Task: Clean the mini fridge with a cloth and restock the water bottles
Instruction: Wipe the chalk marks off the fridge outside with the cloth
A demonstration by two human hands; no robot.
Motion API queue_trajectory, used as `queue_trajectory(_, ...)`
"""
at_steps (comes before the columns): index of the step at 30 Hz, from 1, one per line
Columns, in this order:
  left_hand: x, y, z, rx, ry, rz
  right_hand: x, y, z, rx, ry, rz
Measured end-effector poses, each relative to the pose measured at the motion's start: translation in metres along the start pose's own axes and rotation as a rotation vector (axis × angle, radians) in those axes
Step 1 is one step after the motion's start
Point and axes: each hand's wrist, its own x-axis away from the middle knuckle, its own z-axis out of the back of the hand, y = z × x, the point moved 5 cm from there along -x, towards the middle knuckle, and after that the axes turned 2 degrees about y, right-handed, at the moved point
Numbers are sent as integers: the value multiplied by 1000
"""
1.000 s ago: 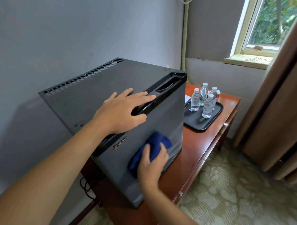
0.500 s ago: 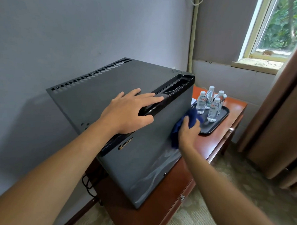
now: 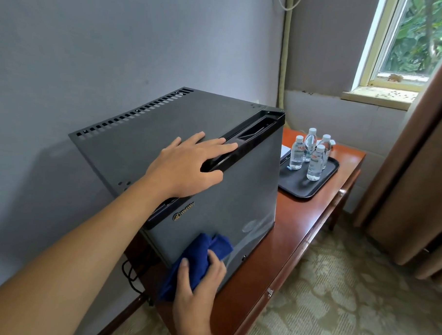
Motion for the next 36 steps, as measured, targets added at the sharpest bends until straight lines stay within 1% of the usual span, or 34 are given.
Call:
queue_trajectory(2,-1,-1,0,9,0,4,-31,-7,10,41,28,63)
queue_trajectory(4,-1,-1,-1,8,3,6,-77,-15,25,57,79,78)
queue_trajectory(9,-4,-1,-2,23,5,5,-239,-17,84,125,253,-9)
queue_trajectory(12,-5,-2,-2,23,7,-3,-301,-16,105,66,250,-103)
queue_trajectory(15,-5,-2,-1,16,10,-2,-319,-11,107,44,246,-124)
queue_trajectory(19,-5,-1,0,17,16,0,-279,-5,96,91,283,-88)
queue_trajectory(22,-3,0,0,13,13,7,-211,-3,77,79,283,-19)
queue_trajectory(24,-3,0,1,10,11,14,-154,5,54,48,235,13)
queue_trajectory(28,-1,0,1,3,7,17,-30,34,7,38,100,-38)
queue_trajectory(30,0,1,1,1,5,17,11,39,-6,52,11,-31)
queue_trajectory(33,1,2,0,-2,1,15,27,39,-7,70,-89,-24)
queue_trajectory(36,2,3,0,-1,2,14,4,36,4,77,-109,-11)
